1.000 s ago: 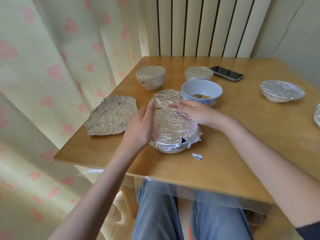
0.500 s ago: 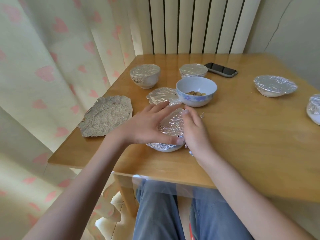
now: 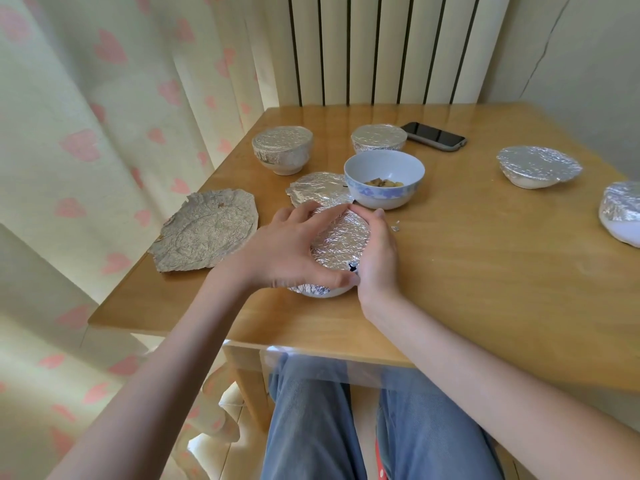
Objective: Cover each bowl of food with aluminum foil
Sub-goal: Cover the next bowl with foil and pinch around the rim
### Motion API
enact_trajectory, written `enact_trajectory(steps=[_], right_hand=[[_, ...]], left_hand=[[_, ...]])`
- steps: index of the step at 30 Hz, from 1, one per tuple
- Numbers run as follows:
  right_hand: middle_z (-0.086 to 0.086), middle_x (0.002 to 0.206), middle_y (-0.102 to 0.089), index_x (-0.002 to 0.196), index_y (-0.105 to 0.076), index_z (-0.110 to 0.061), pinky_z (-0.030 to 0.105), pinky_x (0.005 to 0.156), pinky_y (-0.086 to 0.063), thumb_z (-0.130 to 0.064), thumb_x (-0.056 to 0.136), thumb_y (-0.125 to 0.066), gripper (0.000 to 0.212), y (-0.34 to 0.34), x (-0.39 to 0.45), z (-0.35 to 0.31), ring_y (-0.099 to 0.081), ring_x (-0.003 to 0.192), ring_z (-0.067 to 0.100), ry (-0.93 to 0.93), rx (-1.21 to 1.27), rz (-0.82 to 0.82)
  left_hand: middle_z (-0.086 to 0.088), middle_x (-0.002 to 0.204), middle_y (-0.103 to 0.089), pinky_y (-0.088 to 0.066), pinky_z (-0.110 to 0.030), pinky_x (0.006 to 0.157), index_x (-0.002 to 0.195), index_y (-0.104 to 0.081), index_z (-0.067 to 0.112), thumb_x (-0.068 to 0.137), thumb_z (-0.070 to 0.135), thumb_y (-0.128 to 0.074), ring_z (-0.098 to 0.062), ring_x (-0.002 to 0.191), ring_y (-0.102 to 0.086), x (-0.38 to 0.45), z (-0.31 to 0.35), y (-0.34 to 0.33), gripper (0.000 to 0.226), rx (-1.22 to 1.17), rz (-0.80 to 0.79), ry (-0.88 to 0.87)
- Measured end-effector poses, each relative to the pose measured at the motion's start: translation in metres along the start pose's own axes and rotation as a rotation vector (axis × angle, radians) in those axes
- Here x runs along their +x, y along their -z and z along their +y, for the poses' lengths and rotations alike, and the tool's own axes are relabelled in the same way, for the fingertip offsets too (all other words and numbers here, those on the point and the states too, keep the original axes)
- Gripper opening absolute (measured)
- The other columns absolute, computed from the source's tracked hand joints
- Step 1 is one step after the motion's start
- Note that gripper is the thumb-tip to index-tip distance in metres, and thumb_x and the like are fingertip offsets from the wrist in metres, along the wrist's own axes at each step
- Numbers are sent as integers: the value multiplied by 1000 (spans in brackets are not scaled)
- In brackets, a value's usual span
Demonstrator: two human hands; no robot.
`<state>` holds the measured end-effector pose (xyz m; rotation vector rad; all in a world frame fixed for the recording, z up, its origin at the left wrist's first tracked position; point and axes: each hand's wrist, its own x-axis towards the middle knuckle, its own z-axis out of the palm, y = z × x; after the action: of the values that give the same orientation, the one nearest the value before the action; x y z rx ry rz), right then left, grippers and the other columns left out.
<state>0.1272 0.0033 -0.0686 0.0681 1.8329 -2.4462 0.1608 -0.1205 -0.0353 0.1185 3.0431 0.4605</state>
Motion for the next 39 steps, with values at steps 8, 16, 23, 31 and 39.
enact_trajectory(steps=[8, 16, 23, 31, 39], right_hand=[[-3, 139, -52, 135, -52, -17, 24, 104, -30, -68, 90, -17, 77, 14, 21, -13, -45, 126, 6, 94, -306, -203], [1, 130, -57, 131, -53, -16, 26, 98, -34, -39, 103, -25, 45, -12, -29, -15, -47, 123, 17, 198, -237, 106], [5, 135, -56, 135, -51, -12, 25, 100, -29, -24, 102, -32, 40, -29, -24, -1, -45, 127, 20, 290, -398, 247], [-2, 124, -63, 115, -59, -20, 21, 83, -30, -35, 103, -27, 37, -4, 5, -13, -53, 110, 14, 218, -467, -20], [-6, 103, -61, 121, -56, -20, 23, 81, -33, -41, 103, -25, 42, 20, 4, -33, -50, 99, 10, 201, -363, 40]], left_hand=[[9, 161, 19, 16, -56, 115, 144, 11, 59, 57, 93, -13, -16, 147, 23, -13, 0, 8, 97, -189, 42, 79], [9, 146, -48, -28, -33, 115, 146, -42, 26, 69, 95, -19, -2, 136, -39, 10, -25, -2, 106, -772, 348, -1], [7, 125, -65, -35, -37, 111, 117, -68, 27, 82, 82, -21, -7, 117, -57, 18, -19, -7, 80, -807, 333, 142], [5, 106, -61, -32, -28, 87, 96, -63, 24, 105, 47, -12, -16, 103, -51, -2, 23, -23, 57, -737, 669, 350], [2, 154, -38, -18, -36, 120, 150, -34, 15, 93, 67, -11, -8, 142, -31, -10, -17, -15, 80, -956, 597, 249]])
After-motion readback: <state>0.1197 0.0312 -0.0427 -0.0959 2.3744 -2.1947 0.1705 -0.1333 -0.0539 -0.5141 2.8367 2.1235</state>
